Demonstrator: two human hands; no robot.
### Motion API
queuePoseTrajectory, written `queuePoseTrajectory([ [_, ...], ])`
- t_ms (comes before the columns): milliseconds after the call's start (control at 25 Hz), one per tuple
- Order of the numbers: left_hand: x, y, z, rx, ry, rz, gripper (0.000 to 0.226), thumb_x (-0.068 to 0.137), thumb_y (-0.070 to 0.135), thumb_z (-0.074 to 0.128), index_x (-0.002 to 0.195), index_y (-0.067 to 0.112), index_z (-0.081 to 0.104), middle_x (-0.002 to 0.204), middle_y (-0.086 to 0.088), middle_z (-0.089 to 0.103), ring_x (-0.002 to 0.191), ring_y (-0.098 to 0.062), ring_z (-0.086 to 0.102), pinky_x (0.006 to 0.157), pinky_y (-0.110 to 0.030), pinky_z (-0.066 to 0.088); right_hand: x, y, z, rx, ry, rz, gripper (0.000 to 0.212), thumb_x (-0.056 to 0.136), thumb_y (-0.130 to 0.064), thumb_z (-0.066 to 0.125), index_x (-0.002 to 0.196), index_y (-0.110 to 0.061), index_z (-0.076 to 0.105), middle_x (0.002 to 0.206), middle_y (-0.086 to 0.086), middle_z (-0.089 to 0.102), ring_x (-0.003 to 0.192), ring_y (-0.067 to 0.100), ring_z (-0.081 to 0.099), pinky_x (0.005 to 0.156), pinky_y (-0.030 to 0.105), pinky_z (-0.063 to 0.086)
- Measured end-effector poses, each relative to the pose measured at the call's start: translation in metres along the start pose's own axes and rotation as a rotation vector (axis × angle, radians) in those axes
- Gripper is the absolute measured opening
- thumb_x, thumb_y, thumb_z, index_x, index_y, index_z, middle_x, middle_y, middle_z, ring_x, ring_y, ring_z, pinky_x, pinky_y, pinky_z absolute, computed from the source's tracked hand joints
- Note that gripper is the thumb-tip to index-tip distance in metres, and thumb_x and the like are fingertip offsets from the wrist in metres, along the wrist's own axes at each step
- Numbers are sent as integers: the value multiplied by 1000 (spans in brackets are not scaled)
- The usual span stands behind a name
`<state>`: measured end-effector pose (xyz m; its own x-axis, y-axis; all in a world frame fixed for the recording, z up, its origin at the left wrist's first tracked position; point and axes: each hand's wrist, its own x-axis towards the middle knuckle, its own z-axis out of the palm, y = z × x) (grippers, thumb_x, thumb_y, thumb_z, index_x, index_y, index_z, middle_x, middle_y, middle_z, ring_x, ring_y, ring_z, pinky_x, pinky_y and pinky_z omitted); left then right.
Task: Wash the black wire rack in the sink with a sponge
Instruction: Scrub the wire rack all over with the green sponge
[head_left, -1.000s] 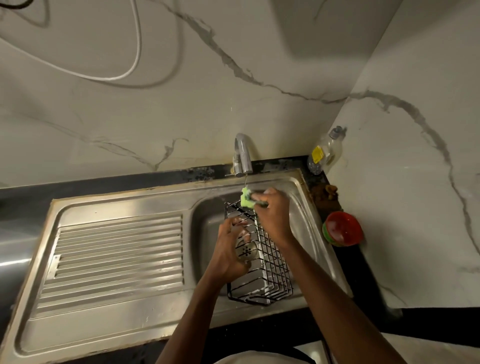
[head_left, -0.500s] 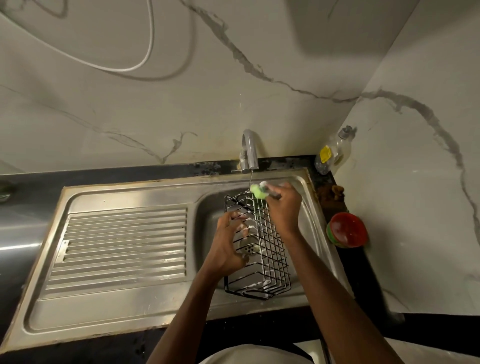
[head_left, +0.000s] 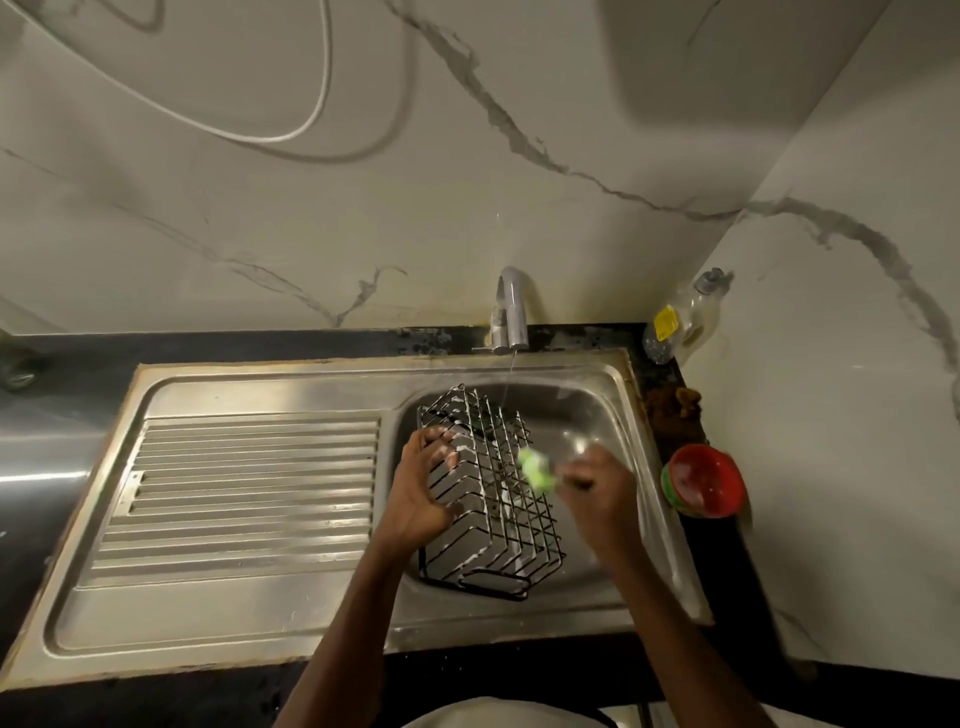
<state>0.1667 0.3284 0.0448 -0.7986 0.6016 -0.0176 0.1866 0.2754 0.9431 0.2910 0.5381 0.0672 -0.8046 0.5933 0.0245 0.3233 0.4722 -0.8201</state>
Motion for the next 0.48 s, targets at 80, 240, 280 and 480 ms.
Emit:
queuePoseTrajectory([
  [80, 1, 5, 1, -15, -44, 12, 59, 66, 23, 76, 122, 14, 60, 142, 1, 46, 137, -7, 47, 114, -33, 47, 60, 2, 7, -51, 86, 0, 20, 80, 4, 77, 98, -3, 75, 92, 0, 69, 73, 7, 61, 58, 10, 48],
  [240, 4, 13, 3, -36, -29, 63, 62, 65, 27, 77, 123, 11, 61, 139, 3, 50, 135, -4, 49, 112, -22, 45, 99, 6, 29, -25, -43, 49, 27, 82, -1, 78, 109, -5, 75, 88, -3, 65, 78, 12, 62, 64, 10, 48],
  [280, 3, 11, 1, -59, -13, 42, 65, 63, 29, 77, 125, 18, 60, 139, 10, 52, 136, -3, 50, 112, -23, 45, 89, 9, 32, -9, -59, 52, 27, 83, -2, 79, 109, -5, 75, 86, -6, 64, 75, 7, 59, 62, 8, 46],
  [480, 0, -5, -6, -150, 12, -121, 77, 70, -17, 75, 131, 27, 59, 140, 8, 57, 135, -8, 53, 114, -42, 47, -2, 16, 8, 208, -30, 90, 29, 79, 5, 77, 103, -11, 79, 82, -4, 62, 76, 1, 59, 67, 22, 58],
])
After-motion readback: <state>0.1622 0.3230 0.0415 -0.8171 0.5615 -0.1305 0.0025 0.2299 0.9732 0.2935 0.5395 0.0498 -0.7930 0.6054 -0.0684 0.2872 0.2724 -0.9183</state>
